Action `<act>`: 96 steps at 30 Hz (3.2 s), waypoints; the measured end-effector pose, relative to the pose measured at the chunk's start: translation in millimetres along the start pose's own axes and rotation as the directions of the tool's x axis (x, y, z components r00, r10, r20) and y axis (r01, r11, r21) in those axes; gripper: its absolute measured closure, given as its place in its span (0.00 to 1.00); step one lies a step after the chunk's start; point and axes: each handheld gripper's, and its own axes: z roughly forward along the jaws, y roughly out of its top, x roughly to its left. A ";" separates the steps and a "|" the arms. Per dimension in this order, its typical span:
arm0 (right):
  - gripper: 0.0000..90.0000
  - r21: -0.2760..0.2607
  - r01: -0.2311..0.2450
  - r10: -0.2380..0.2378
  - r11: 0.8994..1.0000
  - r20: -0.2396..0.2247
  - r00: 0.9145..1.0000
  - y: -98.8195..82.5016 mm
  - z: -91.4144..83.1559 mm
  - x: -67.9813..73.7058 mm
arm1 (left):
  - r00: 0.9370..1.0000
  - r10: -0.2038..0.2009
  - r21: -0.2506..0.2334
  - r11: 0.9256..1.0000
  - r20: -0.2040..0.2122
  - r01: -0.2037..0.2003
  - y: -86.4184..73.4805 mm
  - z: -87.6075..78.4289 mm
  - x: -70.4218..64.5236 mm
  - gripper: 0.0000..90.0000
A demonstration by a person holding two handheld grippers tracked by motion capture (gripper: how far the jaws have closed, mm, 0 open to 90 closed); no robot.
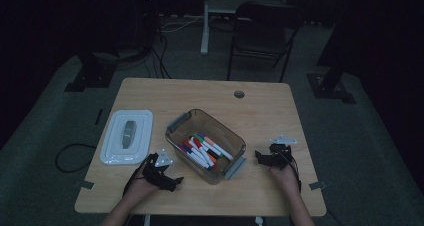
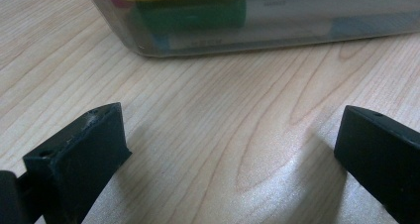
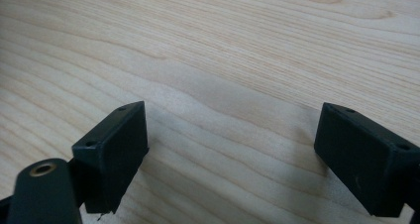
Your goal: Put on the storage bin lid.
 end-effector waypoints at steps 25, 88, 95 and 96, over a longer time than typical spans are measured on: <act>0.14 0.000 0.003 -0.003 1.000 -0.005 1.000 0.0 0.0 -0.3 | 0.994 -0.101 -0.017 0.995 -0.044 0.101 -2.9 -26.3 18.1 0.00; 0.16 -0.044 0.102 -0.111 0.994 -0.276 0.955 22.8 11.4 43.6 | 0.750 -0.483 -0.240 0.876 -0.453 0.419 -34.0 -67.1 125.2 0.76; 0.17 -0.059 0.109 -0.121 0.992 -0.274 0.954 19.3 9.8 46.9 | 0.780 -0.459 -0.227 0.888 -0.426 0.399 -32.5 -80.6 108.9 0.76; 0.17 -0.055 0.107 -0.118 0.993 -0.276 0.954 18.5 9.6 47.0 | 0.782 -0.458 -0.225 0.889 -0.422 0.399 -32.1 -82.3 107.0 0.76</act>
